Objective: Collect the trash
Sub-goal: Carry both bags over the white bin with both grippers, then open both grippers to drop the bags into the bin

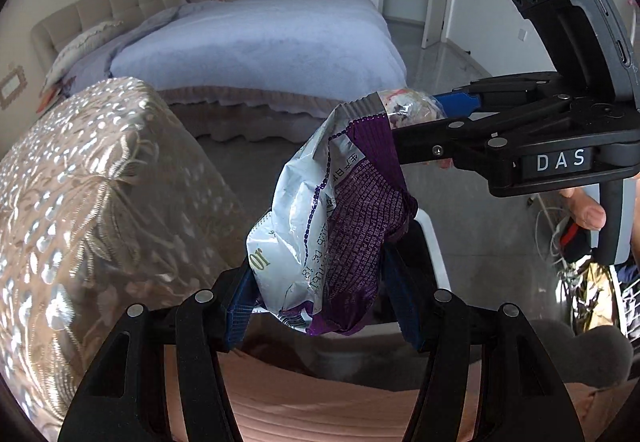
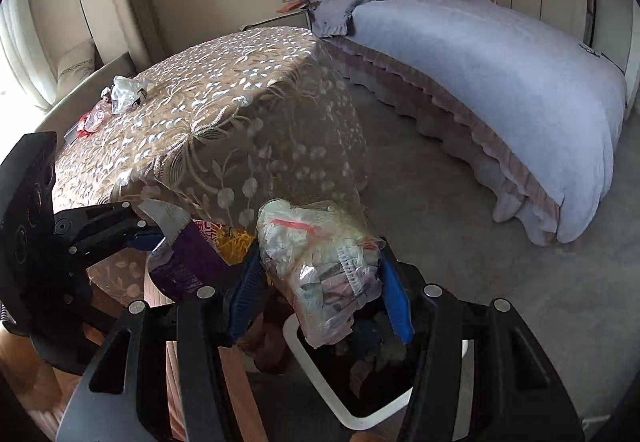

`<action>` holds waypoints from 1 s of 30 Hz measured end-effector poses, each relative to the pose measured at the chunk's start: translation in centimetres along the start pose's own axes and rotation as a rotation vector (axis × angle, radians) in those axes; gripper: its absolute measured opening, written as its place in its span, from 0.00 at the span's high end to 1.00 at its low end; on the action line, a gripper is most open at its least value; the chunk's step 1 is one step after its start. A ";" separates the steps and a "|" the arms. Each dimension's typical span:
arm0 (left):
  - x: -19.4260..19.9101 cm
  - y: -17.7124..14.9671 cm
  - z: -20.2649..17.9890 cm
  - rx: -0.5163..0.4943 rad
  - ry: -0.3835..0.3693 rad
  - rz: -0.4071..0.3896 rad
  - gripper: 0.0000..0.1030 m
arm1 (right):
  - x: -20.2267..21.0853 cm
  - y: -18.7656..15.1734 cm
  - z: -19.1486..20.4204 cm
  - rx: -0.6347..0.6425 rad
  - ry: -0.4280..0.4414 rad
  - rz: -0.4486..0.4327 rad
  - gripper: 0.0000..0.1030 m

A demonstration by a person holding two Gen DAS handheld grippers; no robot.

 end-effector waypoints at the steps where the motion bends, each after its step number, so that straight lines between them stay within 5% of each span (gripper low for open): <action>1: -1.2 -0.1 -0.5 -0.005 -0.021 0.024 0.43 | -0.2 -0.5 -0.7 -0.019 -0.009 0.011 0.46; 9: -8.5 -0.8 -3.2 -0.014 -0.139 0.189 0.39 | -3.0 -4.7 -5.0 -0.151 -0.017 0.114 0.45; 11: -9.5 -1.0 -4.0 -0.022 -0.148 0.225 0.17 | -4.1 -5.4 -5.7 -0.165 0.004 0.156 0.39; 12: -9.7 -1.1 -4.1 -0.029 -0.141 0.227 0.05 | -4.5 -5.7 -6.1 -0.173 0.011 0.172 0.19; 14: -9.9 -1.4 -4.4 -0.054 -0.136 0.241 0.05 | -4.8 -6.1 -6.6 -0.191 -0.029 0.148 0.04; 21: -9.8 -1.1 -4.7 -0.077 -0.108 0.249 0.05 | -5.1 -5.9 -7.9 -0.228 0.007 0.140 0.04; 30: -6.0 1.0 -3.3 -0.066 -0.050 0.155 0.05 | -3.6 -3.7 -6.0 -0.164 0.029 0.086 0.04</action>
Point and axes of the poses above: each gripper's, at about its wrist camera, not at the fingertips, and x roughly against the way its jaws point, z to its left, y to its top, the point moved 1 cm from there along -x, roughly the way its jaws point
